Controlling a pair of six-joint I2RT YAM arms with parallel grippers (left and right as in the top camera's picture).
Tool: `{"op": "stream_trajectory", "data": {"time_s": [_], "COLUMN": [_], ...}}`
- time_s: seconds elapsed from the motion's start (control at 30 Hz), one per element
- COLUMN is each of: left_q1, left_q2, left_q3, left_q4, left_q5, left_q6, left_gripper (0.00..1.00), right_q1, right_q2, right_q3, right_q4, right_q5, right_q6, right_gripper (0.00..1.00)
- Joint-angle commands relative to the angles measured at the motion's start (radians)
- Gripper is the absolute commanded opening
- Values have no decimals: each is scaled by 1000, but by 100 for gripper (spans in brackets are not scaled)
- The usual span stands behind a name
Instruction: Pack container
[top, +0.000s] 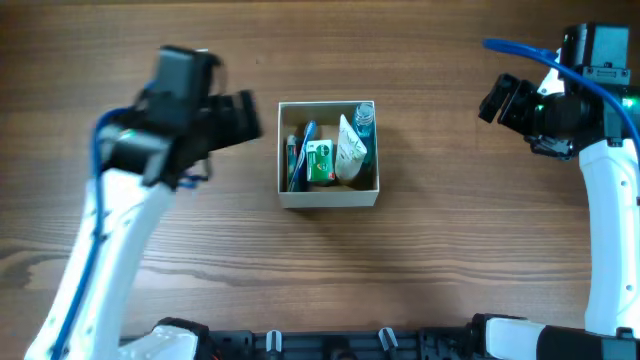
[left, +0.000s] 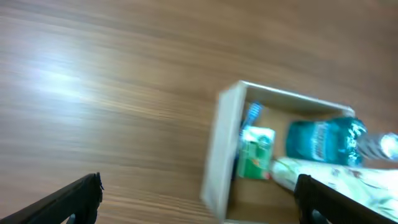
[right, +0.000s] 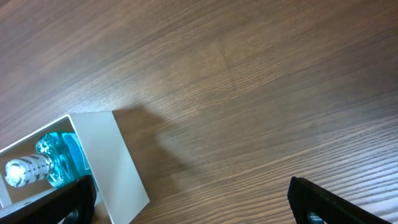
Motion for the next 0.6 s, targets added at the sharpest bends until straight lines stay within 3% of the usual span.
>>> {"op": "stream_trajectory", "data": {"time_s": [0.0,0.2,0.33,0.47,0.57], "left_q1": [93,97,96,108,167], "left_q2": [-130,-191,-207,-317,-488], "left_q3": [6,6,-3,-93,-277], "left_q4": [-44,-73,-236,-143,-16], "left_q5": [-64,-66,-98,-97,-46], "left_q6": [72,80,126,129,129], "left_gripper": [100,100,100,100,100], "right_q1": [-4,-4,-4,-4,-4], "right_q2": [8,8,8,8,8], "right_q3": [3,3,3,3,3], "right_q4": [3,3,3,3,3], "right_q5": [-6,-5,-6,-5,-6], "right_q6": [-7,-7,-7,-7,-7], "right_gripper": [100,100,100,100,100]}}
